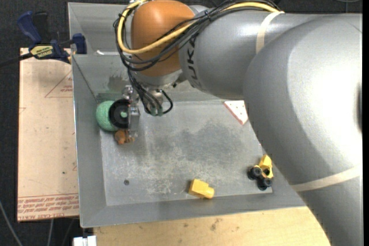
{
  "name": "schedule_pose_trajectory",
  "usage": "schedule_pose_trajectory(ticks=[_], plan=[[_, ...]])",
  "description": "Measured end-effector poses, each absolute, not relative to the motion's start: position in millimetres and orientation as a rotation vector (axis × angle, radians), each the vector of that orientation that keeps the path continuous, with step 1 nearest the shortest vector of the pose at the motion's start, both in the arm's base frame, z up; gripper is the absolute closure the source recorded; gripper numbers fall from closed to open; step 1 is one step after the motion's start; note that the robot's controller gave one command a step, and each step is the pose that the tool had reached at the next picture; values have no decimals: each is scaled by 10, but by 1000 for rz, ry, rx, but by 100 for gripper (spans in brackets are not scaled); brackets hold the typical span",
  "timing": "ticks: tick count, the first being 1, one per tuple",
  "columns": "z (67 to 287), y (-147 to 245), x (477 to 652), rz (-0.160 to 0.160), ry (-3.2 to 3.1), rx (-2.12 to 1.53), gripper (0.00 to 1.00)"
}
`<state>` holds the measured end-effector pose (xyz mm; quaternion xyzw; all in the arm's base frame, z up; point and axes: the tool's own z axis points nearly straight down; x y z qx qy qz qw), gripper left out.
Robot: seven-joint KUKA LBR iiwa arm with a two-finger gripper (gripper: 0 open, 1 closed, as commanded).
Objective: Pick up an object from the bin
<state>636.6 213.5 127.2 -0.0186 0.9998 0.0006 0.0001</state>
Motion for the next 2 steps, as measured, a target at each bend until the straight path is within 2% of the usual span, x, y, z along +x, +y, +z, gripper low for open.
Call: schedule_pose_trajectory(ticks=[1,2], plan=[[2759,2337,6106,4,3136,-78,100],[2748,2333,6102,3,3138,-77,100]])
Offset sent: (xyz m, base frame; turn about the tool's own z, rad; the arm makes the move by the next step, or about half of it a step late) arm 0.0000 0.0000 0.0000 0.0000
